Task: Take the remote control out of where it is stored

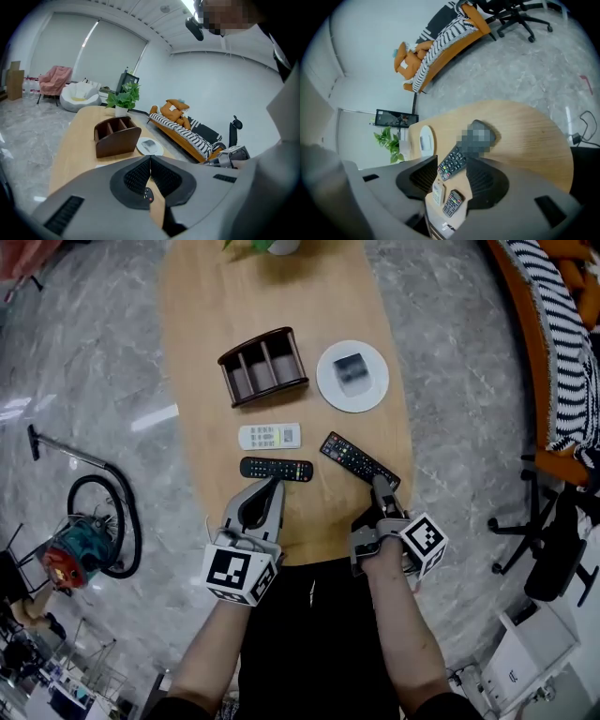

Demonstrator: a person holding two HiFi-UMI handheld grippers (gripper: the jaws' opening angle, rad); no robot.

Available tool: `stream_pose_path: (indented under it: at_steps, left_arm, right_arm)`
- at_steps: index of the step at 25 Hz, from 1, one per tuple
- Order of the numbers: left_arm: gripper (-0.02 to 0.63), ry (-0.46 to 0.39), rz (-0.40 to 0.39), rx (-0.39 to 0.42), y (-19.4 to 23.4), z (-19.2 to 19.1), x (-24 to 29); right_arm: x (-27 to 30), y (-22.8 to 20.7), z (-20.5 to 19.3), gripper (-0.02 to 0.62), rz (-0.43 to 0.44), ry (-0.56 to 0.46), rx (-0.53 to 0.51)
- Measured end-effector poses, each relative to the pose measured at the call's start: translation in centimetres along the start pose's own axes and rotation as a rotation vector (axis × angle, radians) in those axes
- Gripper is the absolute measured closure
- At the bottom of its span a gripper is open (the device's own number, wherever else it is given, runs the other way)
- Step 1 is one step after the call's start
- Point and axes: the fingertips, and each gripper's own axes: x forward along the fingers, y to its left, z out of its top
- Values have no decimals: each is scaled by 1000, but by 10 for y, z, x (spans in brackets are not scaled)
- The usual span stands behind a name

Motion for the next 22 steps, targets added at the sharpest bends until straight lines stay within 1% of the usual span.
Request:
stream_pose_path:
  at_steps: [2,3,4,5,7,8,11,17,19,22]
  left_arm:
    - [600,-15,4,4,1,6,-9]
    - [598,-25,8,5,2,9,-13]
    - [600,-38,14,6,3,12,-16]
    - [600,-51,19,8,4,16,-20]
    - [600,-74,29,15,5,24,-30]
    - [600,-84,34,20,6,28,-36]
    - [600,-122,56,37,10,45,-55]
    - [600,-218,107,56,18,84,-100]
    - [600,-242,115,66,17,98,-120]
    - [600,-287,126,97,14,126,-154]
  right_arm:
    - [-6,13,-1,404,21,10,-68]
    - [-8,19,-1,433,27,10,-107]
    - [-10,27,0,480,35,10,-152]
    - [-12,34,-1,508,44,9,-203]
    - [-19,51,-4,555,67,11,-324]
    - [-24,59,-7,564,78,12,-395]
    - [-38,89,-17,580,118,11,-616]
    - [-71,148,-36,588,223,-25,-995]
    - [-85,156,-46,588,224,-9,-1087]
    - [-108,168,-57,588,233,5,-1146]
